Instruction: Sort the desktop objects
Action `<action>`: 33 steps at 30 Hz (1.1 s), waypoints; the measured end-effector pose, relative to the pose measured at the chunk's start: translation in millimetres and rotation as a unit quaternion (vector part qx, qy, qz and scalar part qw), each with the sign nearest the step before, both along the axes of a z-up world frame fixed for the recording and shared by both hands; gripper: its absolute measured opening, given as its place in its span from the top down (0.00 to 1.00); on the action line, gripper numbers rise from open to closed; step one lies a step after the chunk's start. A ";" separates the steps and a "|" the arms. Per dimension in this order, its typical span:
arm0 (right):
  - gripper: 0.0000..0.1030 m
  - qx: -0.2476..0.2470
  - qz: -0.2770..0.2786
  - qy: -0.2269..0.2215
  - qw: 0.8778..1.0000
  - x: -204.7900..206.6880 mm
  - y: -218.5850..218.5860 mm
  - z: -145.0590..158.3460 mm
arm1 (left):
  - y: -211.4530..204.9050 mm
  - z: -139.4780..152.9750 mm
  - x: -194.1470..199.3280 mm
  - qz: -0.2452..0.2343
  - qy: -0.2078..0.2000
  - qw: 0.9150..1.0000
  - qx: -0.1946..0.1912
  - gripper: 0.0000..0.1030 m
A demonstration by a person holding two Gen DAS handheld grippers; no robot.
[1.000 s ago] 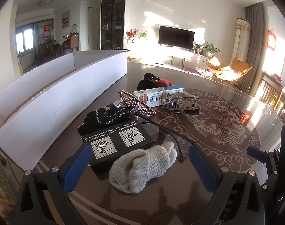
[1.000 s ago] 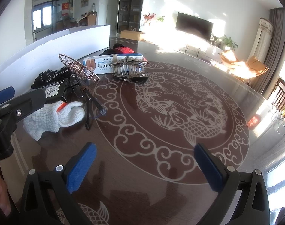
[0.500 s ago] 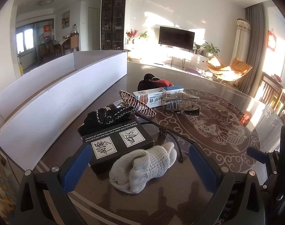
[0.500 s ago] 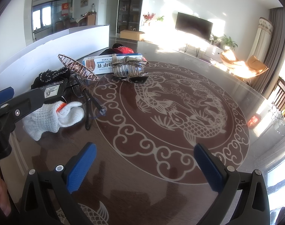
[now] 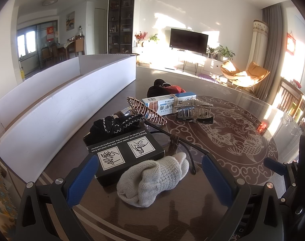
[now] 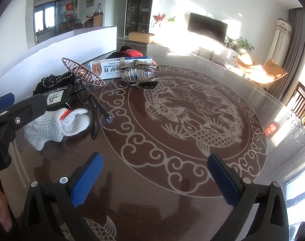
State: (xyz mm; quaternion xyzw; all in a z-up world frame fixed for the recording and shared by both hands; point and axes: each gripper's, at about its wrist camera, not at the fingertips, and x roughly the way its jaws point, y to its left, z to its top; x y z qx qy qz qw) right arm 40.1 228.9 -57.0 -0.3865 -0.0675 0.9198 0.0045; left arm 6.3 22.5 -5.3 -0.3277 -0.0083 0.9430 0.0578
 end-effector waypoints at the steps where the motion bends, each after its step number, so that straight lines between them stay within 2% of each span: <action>1: 0.00 0.000 0.000 0.000 1.000 0.0 0.0 0.0 | 0.0 0.0 0.0 0.000 0.000 1.000 0.000 0.00; 33: 0.00 -0.005 -0.001 -0.002 1.000 1.3 0.6 -1.4 | -0.9 0.7 0.8 0.001 0.000 1.000 0.000 0.00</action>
